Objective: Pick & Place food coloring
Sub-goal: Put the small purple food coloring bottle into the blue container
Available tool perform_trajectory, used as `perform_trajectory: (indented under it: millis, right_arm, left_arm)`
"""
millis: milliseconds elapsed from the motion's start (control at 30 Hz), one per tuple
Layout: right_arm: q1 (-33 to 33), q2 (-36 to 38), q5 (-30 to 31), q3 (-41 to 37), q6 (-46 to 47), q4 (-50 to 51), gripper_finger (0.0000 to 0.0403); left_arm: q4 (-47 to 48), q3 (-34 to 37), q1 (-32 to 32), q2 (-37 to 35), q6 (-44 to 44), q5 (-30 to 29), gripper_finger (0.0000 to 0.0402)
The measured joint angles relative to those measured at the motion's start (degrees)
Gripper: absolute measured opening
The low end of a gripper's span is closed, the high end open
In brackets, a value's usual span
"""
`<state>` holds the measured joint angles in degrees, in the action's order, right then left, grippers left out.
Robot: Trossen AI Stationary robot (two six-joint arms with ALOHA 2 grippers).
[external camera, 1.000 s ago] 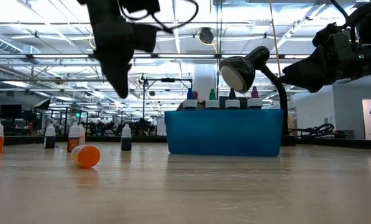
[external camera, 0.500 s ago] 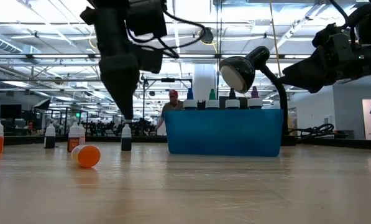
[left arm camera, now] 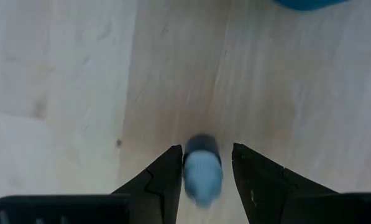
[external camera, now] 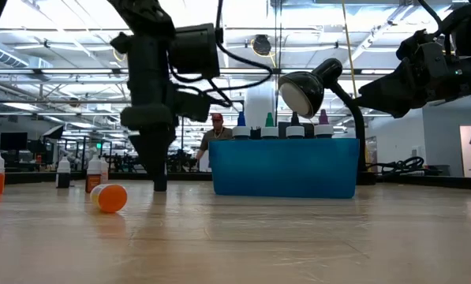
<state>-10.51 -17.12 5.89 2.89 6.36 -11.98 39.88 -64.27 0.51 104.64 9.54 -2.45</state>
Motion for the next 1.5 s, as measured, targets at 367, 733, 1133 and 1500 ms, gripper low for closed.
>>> perform_trajectory:
  millis: [367, 733, 1133, 1500]
  right_arm:
    - [0.0, 0.0, 0.0, 0.0, 0.0, 0.0, 0.0224]
    - [0.0, 0.0, 0.0, 0.0, 0.0, 0.0, 0.0224]
    - [0.0, 0.0, 0.0, 0.0, 0.0, 0.0, 0.0224]
    - [0.0, 0.0, 0.0, 0.0, 0.0, 0.0, 0.0224]
  left_arm:
    - [-1.0, -0.2, 0.0, 2.3, -0.4, -0.2, 0.0145]
    - [0.5, -0.1, 0.0, 2.3, -0.1, 0.0, 0.0144]
    - [1.6, -1.7, 0.1, 2.7, -1.8, 2.3, 0.0067]
    - [19.1, -22.7, -3.3, 2.6, -4.9, -5.6, 0.0067]
